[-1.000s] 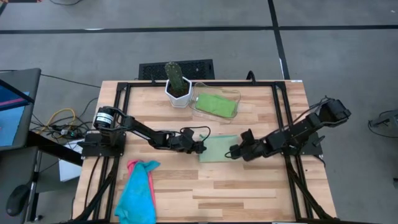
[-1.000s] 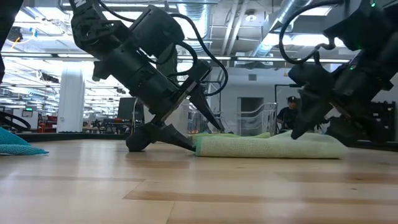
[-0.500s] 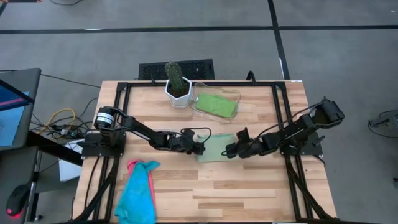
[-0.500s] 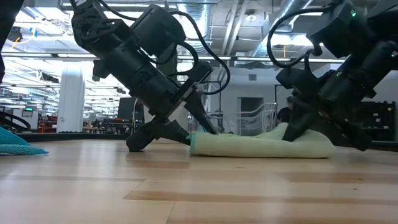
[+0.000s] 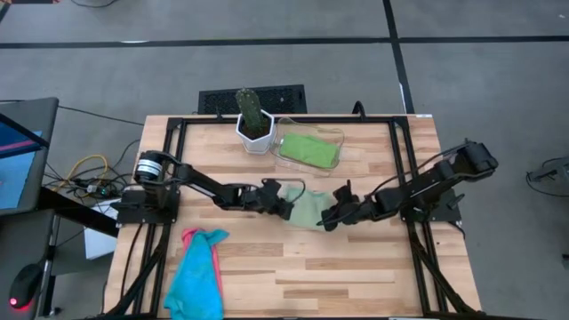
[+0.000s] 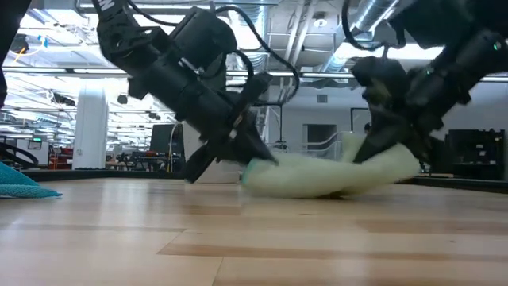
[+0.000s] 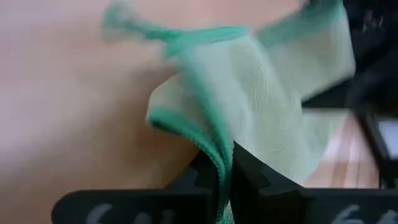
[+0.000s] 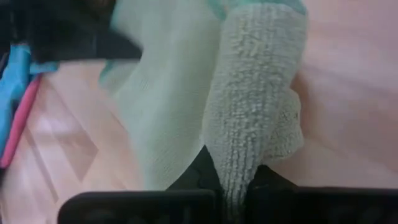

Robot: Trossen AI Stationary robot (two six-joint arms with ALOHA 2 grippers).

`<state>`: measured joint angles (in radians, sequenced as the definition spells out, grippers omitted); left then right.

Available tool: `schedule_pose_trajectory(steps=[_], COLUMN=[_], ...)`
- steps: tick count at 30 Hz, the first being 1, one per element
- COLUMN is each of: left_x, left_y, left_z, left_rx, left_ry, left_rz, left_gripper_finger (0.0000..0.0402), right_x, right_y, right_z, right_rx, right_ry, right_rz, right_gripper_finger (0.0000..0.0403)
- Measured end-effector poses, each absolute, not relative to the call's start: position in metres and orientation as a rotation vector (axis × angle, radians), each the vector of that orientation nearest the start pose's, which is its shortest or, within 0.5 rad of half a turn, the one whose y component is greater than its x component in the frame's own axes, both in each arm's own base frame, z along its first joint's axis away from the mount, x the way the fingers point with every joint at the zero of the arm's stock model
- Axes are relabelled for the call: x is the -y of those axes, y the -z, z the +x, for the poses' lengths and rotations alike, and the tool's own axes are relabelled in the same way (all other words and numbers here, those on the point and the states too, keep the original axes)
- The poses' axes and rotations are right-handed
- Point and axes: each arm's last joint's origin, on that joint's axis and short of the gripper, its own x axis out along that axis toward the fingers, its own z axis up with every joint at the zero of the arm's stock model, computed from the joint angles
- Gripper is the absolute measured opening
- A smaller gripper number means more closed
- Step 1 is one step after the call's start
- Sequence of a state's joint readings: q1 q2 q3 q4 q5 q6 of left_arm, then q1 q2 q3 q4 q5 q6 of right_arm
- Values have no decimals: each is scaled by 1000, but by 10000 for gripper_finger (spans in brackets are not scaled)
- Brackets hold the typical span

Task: Fold microfiber towels
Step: Put the folded light green towel into the transparent bin

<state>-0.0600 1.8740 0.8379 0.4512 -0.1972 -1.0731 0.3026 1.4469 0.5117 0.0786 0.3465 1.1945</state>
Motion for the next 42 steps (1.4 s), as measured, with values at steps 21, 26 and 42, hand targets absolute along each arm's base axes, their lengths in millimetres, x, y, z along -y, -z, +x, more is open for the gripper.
schedule_pose_trajectory(steps=[21,26,42], left_x=[-110,-138,-172], left_y=[-265,-256,-230], left_z=[362,371,388], left_rx=[-299,-369,-453], left_ry=[-599,-683,-782], left_rz=[-756,-732,-675], left_gripper_finger=[2,2,6], right_x=[39,63,98], right_y=[-252,-239,-197], right_z=[230,233,247], right_rx=[-457,-500,-649], right_ry=[688,791,892], right_rz=[670,670,677], right_gripper_finger=[27,27,30])
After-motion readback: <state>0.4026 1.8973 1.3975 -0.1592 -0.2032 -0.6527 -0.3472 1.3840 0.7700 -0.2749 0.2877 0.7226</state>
